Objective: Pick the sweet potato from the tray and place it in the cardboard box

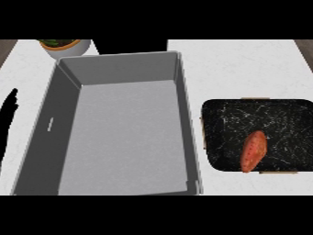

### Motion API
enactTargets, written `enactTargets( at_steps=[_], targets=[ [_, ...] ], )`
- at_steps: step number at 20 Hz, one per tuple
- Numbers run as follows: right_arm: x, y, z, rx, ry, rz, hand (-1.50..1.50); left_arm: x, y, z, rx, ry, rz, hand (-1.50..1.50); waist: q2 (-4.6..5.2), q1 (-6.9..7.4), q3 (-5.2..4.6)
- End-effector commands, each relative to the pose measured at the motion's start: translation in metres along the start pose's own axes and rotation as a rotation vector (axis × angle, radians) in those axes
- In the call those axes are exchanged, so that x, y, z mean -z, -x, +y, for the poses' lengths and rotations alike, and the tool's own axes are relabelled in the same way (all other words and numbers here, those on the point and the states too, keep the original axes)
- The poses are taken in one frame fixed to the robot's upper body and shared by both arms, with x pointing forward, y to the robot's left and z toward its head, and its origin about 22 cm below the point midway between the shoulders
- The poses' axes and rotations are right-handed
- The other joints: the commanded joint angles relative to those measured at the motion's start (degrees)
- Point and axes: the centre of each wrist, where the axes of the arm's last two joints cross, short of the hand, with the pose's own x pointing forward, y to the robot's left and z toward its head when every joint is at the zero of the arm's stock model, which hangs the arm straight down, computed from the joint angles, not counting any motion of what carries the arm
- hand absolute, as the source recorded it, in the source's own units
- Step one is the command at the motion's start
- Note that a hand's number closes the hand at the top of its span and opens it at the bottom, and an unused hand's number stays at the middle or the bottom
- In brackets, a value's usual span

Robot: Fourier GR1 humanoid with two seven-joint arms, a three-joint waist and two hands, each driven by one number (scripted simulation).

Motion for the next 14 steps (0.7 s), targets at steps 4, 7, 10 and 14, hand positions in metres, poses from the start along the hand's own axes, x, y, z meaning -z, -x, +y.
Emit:
enactTargets(
  at_steps=[4, 7, 10, 14],
  targets=[
    [0.035, -0.040, -0.045, -0.248, -0.270, 0.124, -1.50, -0.003, 0.006, -0.023, -0.008, 0.020, -0.003, 0.00, 0.22, 0.96, -0.10],
    [0.040, -0.055, -0.040, -0.308, -0.354, 0.197, -1.50, 0.003, -0.012, 0.001, 0.005, 0.009, -0.026, 0.00, -0.06, 1.03, -0.02],
    [0.060, -0.071, -0.017, -0.346, -0.446, 0.229, -1.50, -0.003, -0.011, -0.009, 0.007, 0.024, -0.027, 0.00, 0.12, 1.84, 0.03],
    [0.077, -0.079, 0.002, -0.336, -0.507, 0.272, -1.50, 0.003, -0.005, -0.007, -0.020, -0.001, -0.006, 0.00, 0.07, 0.96, 0.04]
  ],
)
